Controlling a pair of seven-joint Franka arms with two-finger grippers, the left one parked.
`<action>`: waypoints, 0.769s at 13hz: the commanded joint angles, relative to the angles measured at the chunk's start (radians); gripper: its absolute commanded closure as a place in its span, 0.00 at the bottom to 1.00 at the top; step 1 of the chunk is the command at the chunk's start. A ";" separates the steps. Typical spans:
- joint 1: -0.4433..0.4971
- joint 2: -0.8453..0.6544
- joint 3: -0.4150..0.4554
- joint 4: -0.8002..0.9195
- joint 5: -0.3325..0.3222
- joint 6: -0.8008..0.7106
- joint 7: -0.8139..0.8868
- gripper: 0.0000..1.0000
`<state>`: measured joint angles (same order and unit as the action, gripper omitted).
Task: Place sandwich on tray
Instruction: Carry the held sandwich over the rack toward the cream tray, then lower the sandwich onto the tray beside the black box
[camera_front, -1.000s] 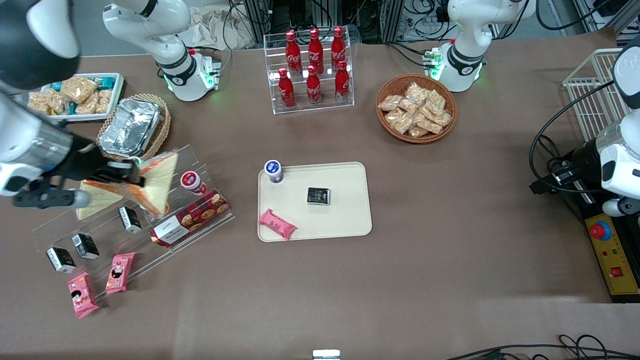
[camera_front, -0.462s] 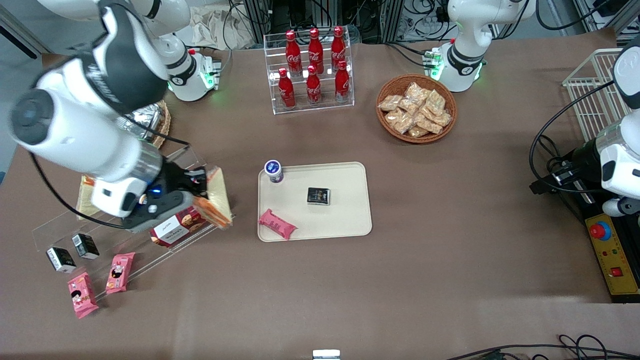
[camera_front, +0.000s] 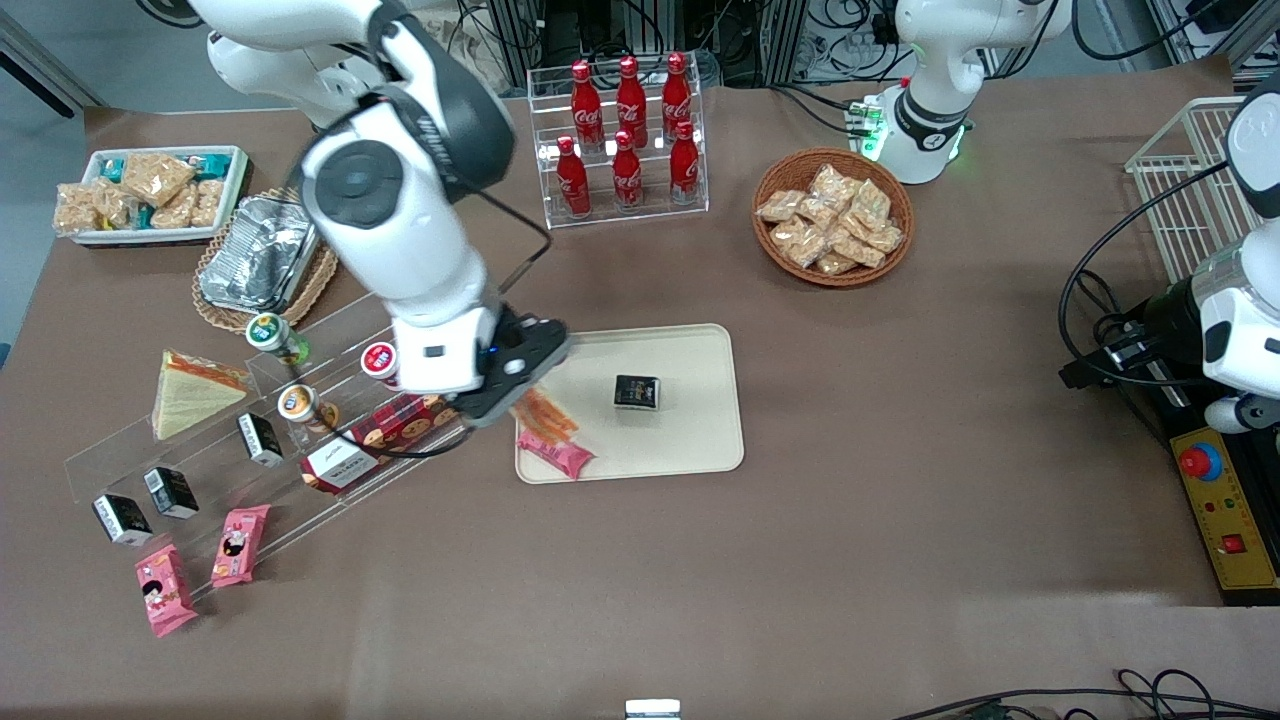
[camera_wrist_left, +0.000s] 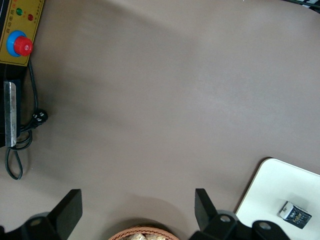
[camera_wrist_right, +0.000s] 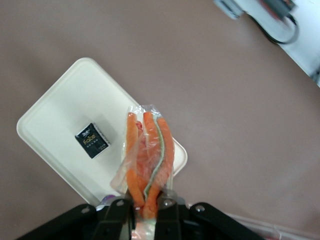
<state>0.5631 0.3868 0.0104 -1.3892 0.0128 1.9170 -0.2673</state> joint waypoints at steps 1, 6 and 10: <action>0.066 0.076 -0.013 0.019 -0.080 0.072 -0.047 0.86; 0.127 0.199 -0.018 0.018 -0.180 0.210 -0.050 0.86; 0.127 0.305 -0.017 0.016 -0.180 0.359 -0.063 0.86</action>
<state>0.6912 0.6437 -0.0068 -1.3921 -0.1452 2.2179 -0.3199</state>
